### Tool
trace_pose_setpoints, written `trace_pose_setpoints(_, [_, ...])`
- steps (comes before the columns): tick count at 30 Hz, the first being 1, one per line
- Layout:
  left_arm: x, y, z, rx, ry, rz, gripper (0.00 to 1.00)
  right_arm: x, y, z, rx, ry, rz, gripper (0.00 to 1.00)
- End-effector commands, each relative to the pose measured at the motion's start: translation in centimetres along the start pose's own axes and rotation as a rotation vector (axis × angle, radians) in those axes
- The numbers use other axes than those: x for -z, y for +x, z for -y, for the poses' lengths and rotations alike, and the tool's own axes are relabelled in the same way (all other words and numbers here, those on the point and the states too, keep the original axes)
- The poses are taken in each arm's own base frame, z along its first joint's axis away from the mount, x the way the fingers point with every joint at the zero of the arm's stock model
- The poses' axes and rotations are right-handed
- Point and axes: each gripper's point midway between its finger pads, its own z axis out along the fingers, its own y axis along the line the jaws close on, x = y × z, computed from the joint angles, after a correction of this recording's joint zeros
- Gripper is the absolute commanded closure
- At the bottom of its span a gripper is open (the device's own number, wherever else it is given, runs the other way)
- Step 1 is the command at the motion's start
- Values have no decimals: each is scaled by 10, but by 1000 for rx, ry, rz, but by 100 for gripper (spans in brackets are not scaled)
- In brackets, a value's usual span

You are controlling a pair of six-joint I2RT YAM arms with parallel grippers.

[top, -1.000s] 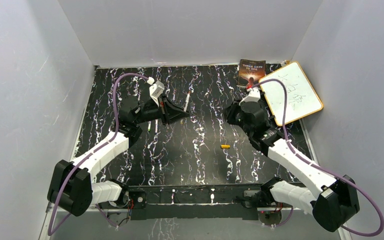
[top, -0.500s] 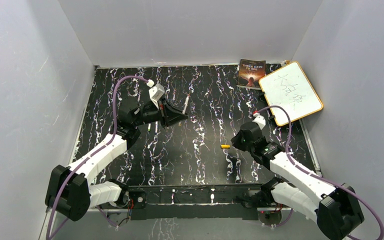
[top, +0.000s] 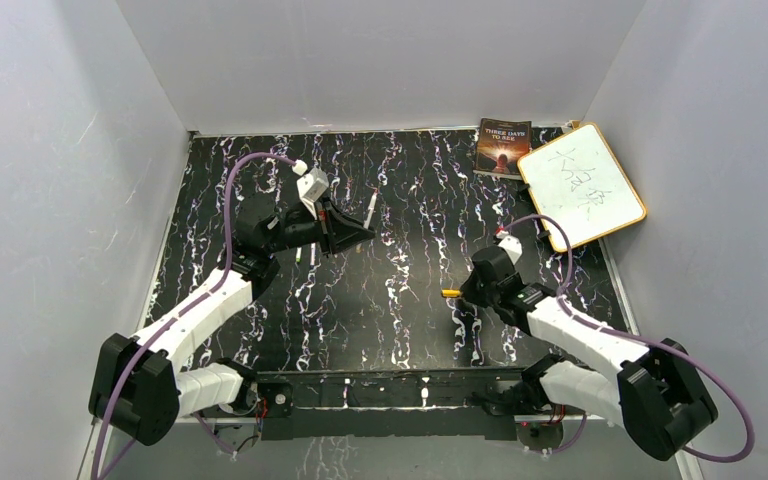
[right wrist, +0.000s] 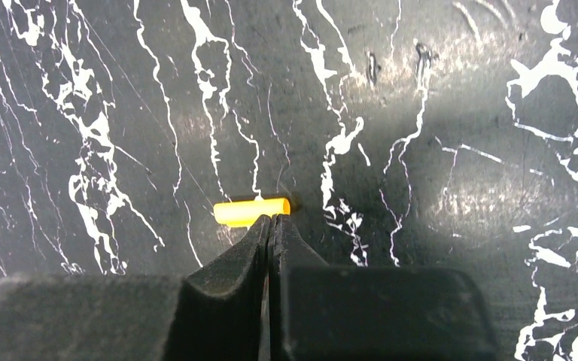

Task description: Insert the pens into the pen caps

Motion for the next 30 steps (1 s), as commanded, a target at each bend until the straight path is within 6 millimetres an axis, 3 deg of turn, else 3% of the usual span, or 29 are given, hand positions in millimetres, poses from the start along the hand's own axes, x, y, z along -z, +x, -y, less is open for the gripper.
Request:
trace_pose_setpoints(1, [4, -11, 8, -45, 7, 25, 100, -5, -36, -17, 16, -22, 114, 100])
trace_pose_setpoints(14, [7, -9, 9, -41, -9, 25, 100, -15, -36, -21, 77, -43, 114, 100])
trace_pose_setpoints(30, [9, -6, 9, -36, -11, 21, 100, -16, 1, -1, 80, -31, 7, 100])
